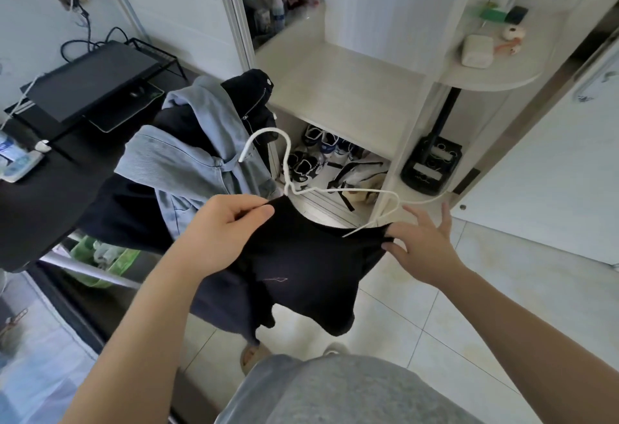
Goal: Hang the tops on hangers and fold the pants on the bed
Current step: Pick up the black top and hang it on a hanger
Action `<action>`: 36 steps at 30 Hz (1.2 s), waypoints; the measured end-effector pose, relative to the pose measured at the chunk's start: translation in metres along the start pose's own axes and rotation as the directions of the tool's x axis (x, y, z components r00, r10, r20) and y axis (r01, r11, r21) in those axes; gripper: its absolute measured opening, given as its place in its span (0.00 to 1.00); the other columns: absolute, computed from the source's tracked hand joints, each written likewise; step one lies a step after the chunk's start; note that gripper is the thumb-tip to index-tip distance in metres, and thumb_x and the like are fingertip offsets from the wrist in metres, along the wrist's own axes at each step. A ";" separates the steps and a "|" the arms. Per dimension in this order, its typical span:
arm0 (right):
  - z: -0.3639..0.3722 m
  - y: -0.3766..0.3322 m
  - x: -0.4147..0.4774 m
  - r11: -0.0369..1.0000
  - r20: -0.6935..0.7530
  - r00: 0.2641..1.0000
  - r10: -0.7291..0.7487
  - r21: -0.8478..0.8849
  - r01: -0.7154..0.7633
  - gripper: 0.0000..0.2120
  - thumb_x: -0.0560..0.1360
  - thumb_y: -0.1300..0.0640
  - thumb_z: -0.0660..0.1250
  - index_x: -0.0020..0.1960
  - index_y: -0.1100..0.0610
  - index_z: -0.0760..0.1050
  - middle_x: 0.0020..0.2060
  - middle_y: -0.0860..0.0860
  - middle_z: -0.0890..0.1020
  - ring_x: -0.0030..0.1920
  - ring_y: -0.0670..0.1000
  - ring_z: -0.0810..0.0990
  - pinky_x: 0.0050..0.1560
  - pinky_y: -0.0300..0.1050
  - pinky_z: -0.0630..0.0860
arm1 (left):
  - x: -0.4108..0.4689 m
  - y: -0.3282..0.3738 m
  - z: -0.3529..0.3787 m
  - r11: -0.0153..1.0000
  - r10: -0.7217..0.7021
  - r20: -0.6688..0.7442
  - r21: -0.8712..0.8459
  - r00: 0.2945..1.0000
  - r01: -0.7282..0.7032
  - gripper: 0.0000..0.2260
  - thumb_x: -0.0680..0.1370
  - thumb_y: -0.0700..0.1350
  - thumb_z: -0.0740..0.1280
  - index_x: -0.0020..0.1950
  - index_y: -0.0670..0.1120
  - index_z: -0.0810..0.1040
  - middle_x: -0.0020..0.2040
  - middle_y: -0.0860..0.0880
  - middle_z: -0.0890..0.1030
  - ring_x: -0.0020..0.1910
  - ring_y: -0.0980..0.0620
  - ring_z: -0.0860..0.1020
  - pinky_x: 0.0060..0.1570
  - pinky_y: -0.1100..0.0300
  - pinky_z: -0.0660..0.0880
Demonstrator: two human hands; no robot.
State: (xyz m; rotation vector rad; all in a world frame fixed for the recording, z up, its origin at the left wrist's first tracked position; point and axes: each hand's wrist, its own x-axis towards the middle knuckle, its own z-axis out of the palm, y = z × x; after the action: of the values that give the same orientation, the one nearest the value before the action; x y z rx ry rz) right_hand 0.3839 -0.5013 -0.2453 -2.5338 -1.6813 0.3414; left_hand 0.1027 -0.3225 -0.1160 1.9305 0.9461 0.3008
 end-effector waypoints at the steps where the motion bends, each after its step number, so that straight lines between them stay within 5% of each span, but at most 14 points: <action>1: -0.002 0.003 0.001 0.999 -0.012 1.000 0.003 0.036 -0.003 0.07 0.81 0.44 0.61 0.53 0.39 0.78 0.57 0.32 0.78 0.78 0.48 0.56 0.74 0.66 0.30 | -0.002 -0.002 -0.004 1.000 -0.006 0.016 -0.031 1.000 0.007 0.09 0.82 0.50 0.66 0.46 0.54 0.85 0.45 0.35 0.81 0.41 0.49 0.76 0.46 0.59 0.73; 6: -0.009 0.005 0.005 0.975 -0.048 0.999 -0.014 0.220 0.024 0.05 0.82 0.50 0.63 0.55 0.44 0.77 0.61 0.37 0.78 0.75 0.46 0.63 0.76 0.57 0.47 | -0.006 -0.011 -0.016 0.997 -0.020 0.093 -0.078 0.996 0.028 0.11 0.82 0.49 0.66 0.49 0.44 0.84 0.47 0.30 0.78 0.43 0.47 0.74 0.49 0.51 0.69; 12: -0.020 0.001 0.015 0.958 -0.122 0.992 -0.028 0.280 0.062 0.04 0.81 0.52 0.64 0.50 0.48 0.77 0.51 0.39 0.77 0.61 0.47 0.73 0.63 0.52 0.64 | -0.006 -0.010 -0.017 0.981 0.090 0.009 -0.176 0.996 -0.087 0.24 0.76 0.60 0.66 0.46 0.37 0.80 0.41 0.29 0.74 0.40 0.45 0.72 0.45 0.49 0.69; 15: -0.028 0.002 0.018 0.945 -0.114 0.993 -0.044 0.318 0.078 0.04 0.80 0.53 0.64 0.50 0.50 0.78 0.50 0.42 0.78 0.57 0.49 0.75 0.61 0.57 0.70 | -0.005 -0.013 -0.019 0.986 0.074 0.012 -0.151 0.997 -0.071 0.16 0.80 0.55 0.67 0.47 0.43 0.84 0.41 0.33 0.79 0.39 0.41 0.76 0.47 0.48 0.73; 17: -0.032 0.003 0.018 0.939 -0.105 0.993 -0.048 0.335 0.080 0.05 0.80 0.56 0.65 0.50 0.53 0.80 0.52 0.46 0.80 0.57 0.52 0.76 0.61 0.58 0.72 | -0.002 -0.019 -0.019 0.996 0.037 0.018 -0.077 0.999 -0.036 0.10 0.82 0.50 0.66 0.48 0.48 0.85 0.41 0.38 0.83 0.42 0.39 0.80 0.48 0.48 0.76; 21: -0.044 -0.003 0.016 0.918 -0.072 0.995 -0.076 0.384 0.098 0.07 0.80 0.59 0.66 0.54 0.60 0.81 0.55 0.53 0.81 0.58 0.55 0.78 0.62 0.52 0.72 | 0.003 -0.019 -0.006 0.992 -0.025 0.096 0.128 0.995 0.012 0.15 0.82 0.53 0.65 0.42 0.44 0.81 0.33 0.42 0.77 0.32 0.44 0.73 0.39 0.51 0.73; 25: -0.071 -0.044 0.018 0.869 -0.094 0.976 -0.197 0.445 0.218 0.12 0.82 0.54 0.63 0.62 0.53 0.80 0.58 0.46 0.82 0.59 0.45 0.77 0.62 0.38 0.71 | 0.011 -0.002 0.022 0.965 0.016 0.179 0.256 0.984 -0.063 0.14 0.83 0.51 0.64 0.42 0.48 0.81 0.34 0.47 0.78 0.33 0.51 0.75 0.41 0.54 0.74; 27: -0.080 -0.070 0.018 0.818 -0.108 0.959 -0.261 0.503 0.279 0.09 0.83 0.52 0.61 0.57 0.50 0.80 0.51 0.43 0.83 0.51 0.40 0.78 0.52 0.30 0.70 | 0.014 0.006 0.034 0.952 0.064 0.178 0.286 0.982 -0.114 0.14 0.83 0.52 0.63 0.42 0.47 0.80 0.33 0.46 0.76 0.32 0.50 0.73 0.38 0.54 0.72; 29: -0.085 -0.087 0.015 0.765 -0.132 0.952 -0.277 0.569 0.302 0.08 0.83 0.51 0.61 0.50 0.51 0.77 0.42 0.44 0.81 0.44 0.43 0.78 0.45 0.34 0.71 | 0.016 0.009 0.038 0.944 0.121 0.144 0.289 0.982 -0.158 0.12 0.82 0.52 0.64 0.43 0.48 0.80 0.33 0.48 0.78 0.33 0.52 0.75 0.36 0.55 0.72; 32: -0.091 -0.090 0.012 0.713 -0.166 0.949 -0.269 0.627 0.313 0.07 0.82 0.50 0.63 0.45 0.46 0.74 0.38 0.42 0.79 0.42 0.44 0.77 0.41 0.35 0.69 | 0.016 0.007 0.032 0.936 0.193 0.138 0.272 0.971 -0.225 0.03 0.78 0.50 0.71 0.50 0.56 0.83 0.40 0.58 0.81 0.43 0.61 0.78 0.43 0.67 0.73; 36: -0.094 -0.078 0.008 0.631 -0.198 0.961 -0.195 0.724 0.278 0.09 0.74 0.43 0.68 0.43 0.43 0.69 0.37 0.42 0.77 0.39 0.41 0.77 0.45 0.34 0.73 | 0.012 0.000 0.026 0.878 0.348 0.039 0.336 0.937 -0.341 0.10 0.80 0.41 0.70 0.60 0.49 0.83 0.44 0.61 0.74 0.45 0.63 0.74 0.47 0.73 0.67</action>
State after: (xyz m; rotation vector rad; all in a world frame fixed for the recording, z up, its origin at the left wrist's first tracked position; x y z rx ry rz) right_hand 0.3386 -0.4586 -0.1397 -1.6640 -1.3948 0.6973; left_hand 0.1251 -0.3302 -0.1325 2.4244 0.6930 0.3848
